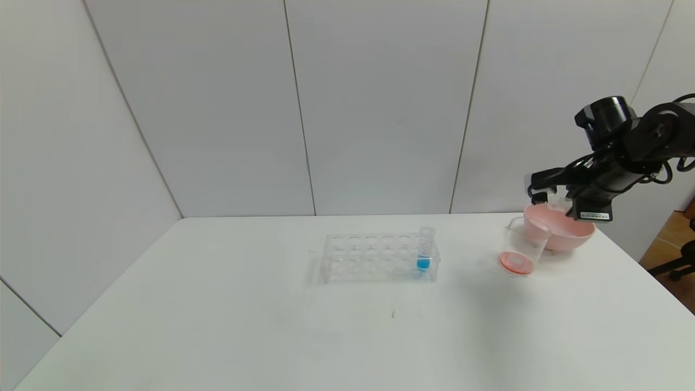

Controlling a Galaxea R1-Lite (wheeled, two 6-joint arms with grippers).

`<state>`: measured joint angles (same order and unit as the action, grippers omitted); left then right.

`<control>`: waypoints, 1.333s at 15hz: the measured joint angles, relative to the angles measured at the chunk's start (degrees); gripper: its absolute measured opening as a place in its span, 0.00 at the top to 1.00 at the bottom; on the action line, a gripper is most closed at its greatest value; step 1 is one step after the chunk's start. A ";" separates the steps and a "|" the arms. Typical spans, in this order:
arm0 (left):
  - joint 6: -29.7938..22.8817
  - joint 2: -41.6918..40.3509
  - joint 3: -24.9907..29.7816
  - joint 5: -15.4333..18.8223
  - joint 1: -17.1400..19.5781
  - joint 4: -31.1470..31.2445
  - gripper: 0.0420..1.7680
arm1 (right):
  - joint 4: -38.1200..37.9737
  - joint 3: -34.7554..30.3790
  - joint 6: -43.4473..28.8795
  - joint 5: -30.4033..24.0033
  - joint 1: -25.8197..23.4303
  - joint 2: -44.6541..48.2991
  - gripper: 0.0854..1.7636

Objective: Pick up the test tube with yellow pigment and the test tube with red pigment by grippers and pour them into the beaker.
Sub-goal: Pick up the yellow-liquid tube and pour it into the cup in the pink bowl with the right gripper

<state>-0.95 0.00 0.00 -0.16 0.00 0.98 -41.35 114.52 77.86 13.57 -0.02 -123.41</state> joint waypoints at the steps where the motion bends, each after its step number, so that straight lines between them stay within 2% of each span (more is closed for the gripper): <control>1: 0.00 0.00 0.00 0.00 0.00 0.00 0.03 | 0.40 0.01 0.63 1.56 0.18 -0.02 0.76; 11: 0.00 0.00 0.00 0.00 0.00 0.02 0.03 | 2.05 0.09 4.06 8.05 2.08 -0.57 0.76; 14: 0.00 0.00 0.00 0.00 0.00 0.02 0.03 | 2.46 0.09 4.41 8.55 2.83 -0.82 0.76; 20: 0.00 0.00 0.00 0.00 0.00 0.02 0.03 | 3.88 0.09 7.53 15.52 4.46 -1.01 0.76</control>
<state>-0.95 0.00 0.00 -0.16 0.00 1.00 -37.47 114.60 85.40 29.09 4.44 -124.42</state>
